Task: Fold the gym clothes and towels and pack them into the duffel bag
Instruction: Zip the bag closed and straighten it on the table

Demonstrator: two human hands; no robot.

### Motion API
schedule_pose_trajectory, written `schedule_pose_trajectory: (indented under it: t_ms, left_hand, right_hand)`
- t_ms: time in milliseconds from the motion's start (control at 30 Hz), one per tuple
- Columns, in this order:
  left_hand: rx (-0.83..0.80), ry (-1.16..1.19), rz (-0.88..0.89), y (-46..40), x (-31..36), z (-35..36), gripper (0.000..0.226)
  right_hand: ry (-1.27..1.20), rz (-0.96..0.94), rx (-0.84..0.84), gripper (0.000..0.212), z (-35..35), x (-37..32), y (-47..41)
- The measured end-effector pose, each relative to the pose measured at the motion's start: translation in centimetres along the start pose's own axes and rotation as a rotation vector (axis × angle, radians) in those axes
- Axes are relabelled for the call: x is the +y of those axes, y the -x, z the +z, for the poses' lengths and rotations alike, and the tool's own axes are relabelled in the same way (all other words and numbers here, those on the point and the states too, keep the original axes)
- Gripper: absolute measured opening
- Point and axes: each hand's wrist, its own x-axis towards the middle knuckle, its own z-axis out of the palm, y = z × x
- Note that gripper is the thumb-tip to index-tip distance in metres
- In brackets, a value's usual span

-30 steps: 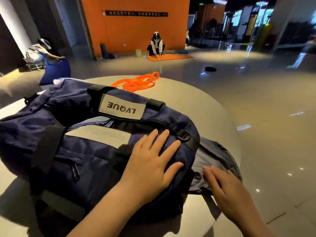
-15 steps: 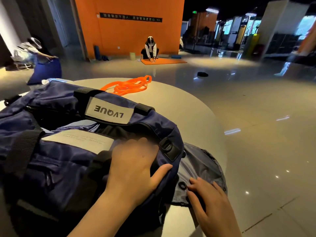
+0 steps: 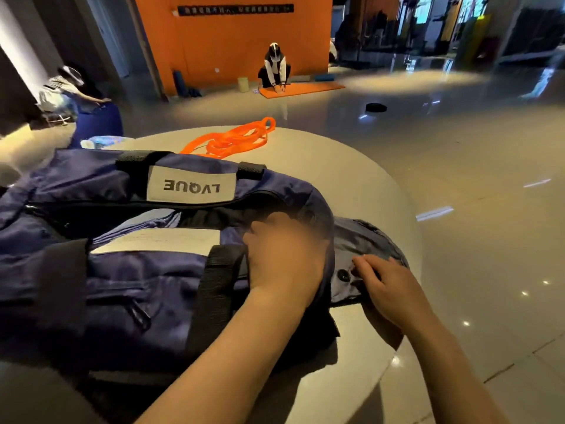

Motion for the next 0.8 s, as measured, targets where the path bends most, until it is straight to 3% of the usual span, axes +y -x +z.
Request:
schedule_pose_trajectory:
  t_ms: [167,233,300,400,500,633,700,800]
  left_hand:
    - [-0.014,-0.04,-0.021,-2.1,1.3,-0.5,0.064]
    - [-0.017,-0.032,-0.001,-1.6,0.9,-0.5,0.066]
    - [-0.002,0.044,0.043,-0.5,0.0,-0.8,0.059]
    - [0.214,0.267,0.201,1.5,-2.0,-1.2,0.036]
    - [0.439,0.509,0.296,4.4,-4.5,-1.9,0.027]
    - [0.644,0.697,0.166,7.5,-10.6,-2.7,0.022]
    - [0.755,0.613,0.052,7.9,-14.9,-3.0,0.023]
    - [0.736,0.428,-0.178,7.1,-21.8,-1.9,0.028]
  right_hand:
    - [0.01,-0.066,-0.068,0.037,-0.3,-0.9,-1.1]
    - [-0.138,-0.063,-0.052,0.031,-0.9,-1.4,-0.1]
    - [-0.322,-0.061,0.082,0.022,-1.3,-2.6,1.2]
    - [-0.476,-0.16,0.263,0.016,-1.8,-5.4,3.3]
    - [-0.5,-0.31,0.308,0.017,-1.8,-8.3,4.6]
    - [-0.344,-0.497,0.326,0.017,-1.3,-13.3,5.4]
    - [-0.298,-0.532,0.254,0.019,-0.7,-15.9,5.4]
    - [-0.165,-0.56,0.074,0.029,1.5,-19.3,5.3]
